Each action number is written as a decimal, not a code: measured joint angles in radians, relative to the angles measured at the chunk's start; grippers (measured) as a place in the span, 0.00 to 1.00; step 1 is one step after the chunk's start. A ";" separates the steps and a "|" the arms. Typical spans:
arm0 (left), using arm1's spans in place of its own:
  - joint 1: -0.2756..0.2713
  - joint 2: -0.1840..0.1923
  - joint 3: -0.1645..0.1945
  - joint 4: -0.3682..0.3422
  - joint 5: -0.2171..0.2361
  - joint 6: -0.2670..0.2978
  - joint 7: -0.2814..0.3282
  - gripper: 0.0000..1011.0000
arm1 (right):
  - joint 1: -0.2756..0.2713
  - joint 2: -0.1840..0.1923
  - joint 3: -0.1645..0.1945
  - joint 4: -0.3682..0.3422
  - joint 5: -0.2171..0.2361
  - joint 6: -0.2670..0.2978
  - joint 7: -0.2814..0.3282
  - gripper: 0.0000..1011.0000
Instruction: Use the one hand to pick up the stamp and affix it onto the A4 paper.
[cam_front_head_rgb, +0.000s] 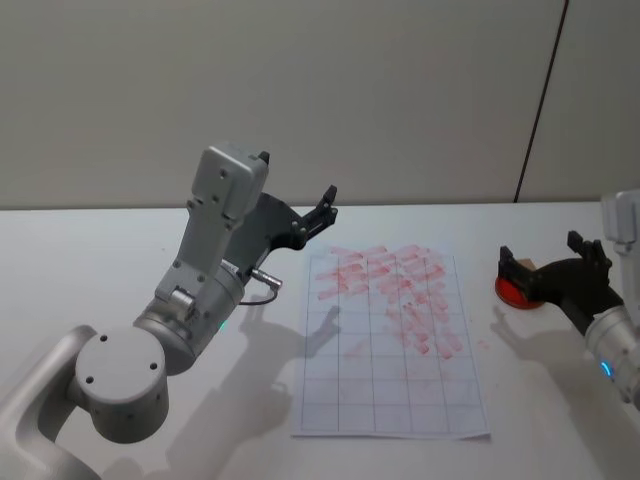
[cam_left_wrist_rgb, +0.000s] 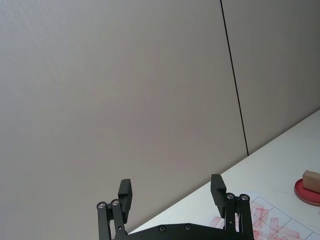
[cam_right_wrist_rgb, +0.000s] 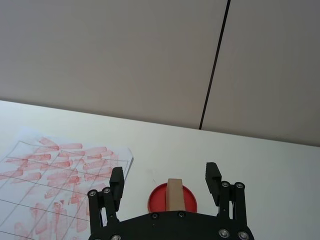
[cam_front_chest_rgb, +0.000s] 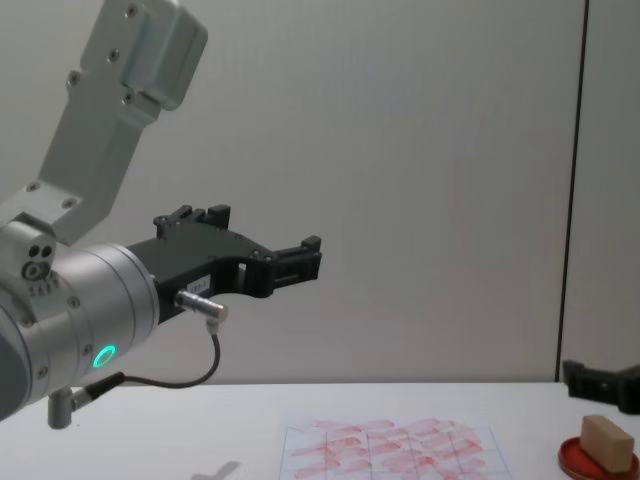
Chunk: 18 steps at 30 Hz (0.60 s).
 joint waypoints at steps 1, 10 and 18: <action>0.000 0.000 0.000 0.000 0.000 0.000 0.000 0.99 | 0.010 -0.003 0.000 0.018 -0.003 0.000 0.005 0.99; 0.000 0.000 0.000 0.000 0.000 0.000 0.000 0.99 | 0.052 -0.022 0.001 0.109 -0.014 0.005 0.027 0.99; 0.000 0.000 0.000 0.000 0.000 0.000 0.000 0.99 | 0.082 -0.035 0.002 0.177 -0.018 0.015 0.037 0.99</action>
